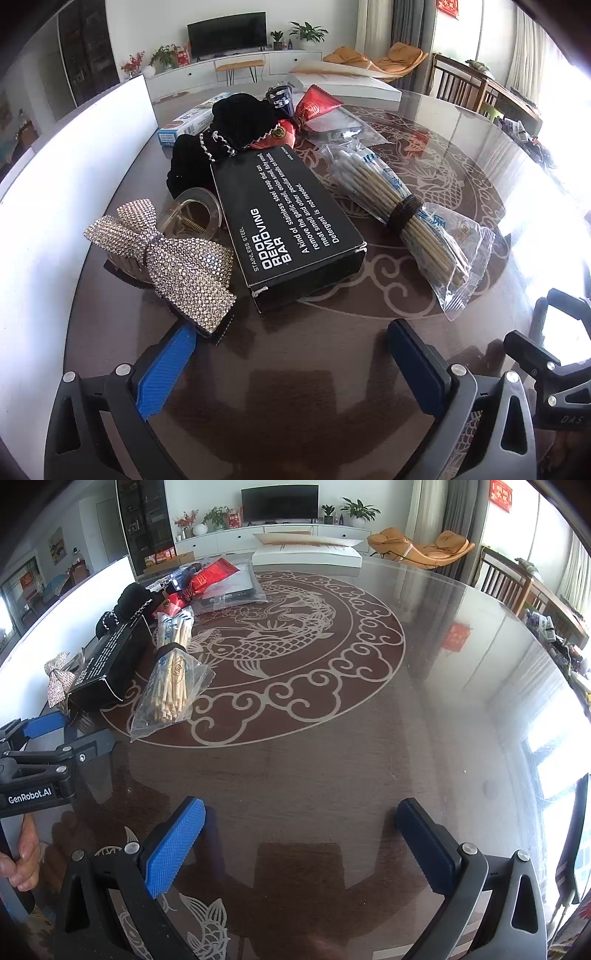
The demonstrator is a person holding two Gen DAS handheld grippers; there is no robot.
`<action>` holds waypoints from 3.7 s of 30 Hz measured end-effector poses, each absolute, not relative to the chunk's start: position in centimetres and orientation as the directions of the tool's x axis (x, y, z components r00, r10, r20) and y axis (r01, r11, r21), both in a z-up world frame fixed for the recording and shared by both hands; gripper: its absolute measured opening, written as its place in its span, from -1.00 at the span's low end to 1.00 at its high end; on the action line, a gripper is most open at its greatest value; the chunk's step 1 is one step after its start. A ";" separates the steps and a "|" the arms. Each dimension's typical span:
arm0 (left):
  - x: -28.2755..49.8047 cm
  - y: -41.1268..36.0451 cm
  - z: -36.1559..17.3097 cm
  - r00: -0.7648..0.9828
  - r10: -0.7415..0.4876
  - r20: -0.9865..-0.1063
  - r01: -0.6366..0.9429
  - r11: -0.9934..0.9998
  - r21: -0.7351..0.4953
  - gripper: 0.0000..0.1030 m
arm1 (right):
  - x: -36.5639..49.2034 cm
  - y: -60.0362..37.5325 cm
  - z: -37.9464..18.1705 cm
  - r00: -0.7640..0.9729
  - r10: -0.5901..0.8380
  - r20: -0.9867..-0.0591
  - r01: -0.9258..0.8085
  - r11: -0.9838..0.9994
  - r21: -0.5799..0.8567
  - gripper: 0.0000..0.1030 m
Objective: Organize objects
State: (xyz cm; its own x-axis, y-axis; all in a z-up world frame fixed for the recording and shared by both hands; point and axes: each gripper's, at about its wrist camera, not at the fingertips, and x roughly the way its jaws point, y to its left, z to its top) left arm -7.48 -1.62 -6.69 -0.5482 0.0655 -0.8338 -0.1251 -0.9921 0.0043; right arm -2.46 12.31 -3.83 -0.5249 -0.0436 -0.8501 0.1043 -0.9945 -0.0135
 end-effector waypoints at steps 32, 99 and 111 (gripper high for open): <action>-8.2 -1.5 -6.8 -0.566 0.075 -0.821 -0.132 -0.991 0.001 1.00 | -3.3 12.7 -3.9 -0.581 -0.032 -0.813 0.101 -0.994 -0.033 1.00; -5.6 -2.1 -6.8 -0.546 0.052 -0.836 -0.099 -0.995 0.003 1.00 | -3.3 12.8 -3.9 -0.582 -0.011 -0.813 0.112 -0.992 -0.066 1.00; -4.5 -2.2 -6.4 -0.529 0.053 -0.847 -0.106 -0.994 0.004 1.00 | -3.2 12.8 -3.9 -0.582 -0.011 -0.813 0.114 -0.991 -0.068 1.00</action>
State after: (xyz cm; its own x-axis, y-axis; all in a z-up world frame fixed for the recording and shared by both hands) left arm -4.53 -2.16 -6.42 -0.5292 0.0534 -0.8468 -0.1063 -0.9943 0.0037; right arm -3.25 12.81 -3.94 -0.5819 -0.0112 -0.8132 0.1142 -0.9911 -0.0681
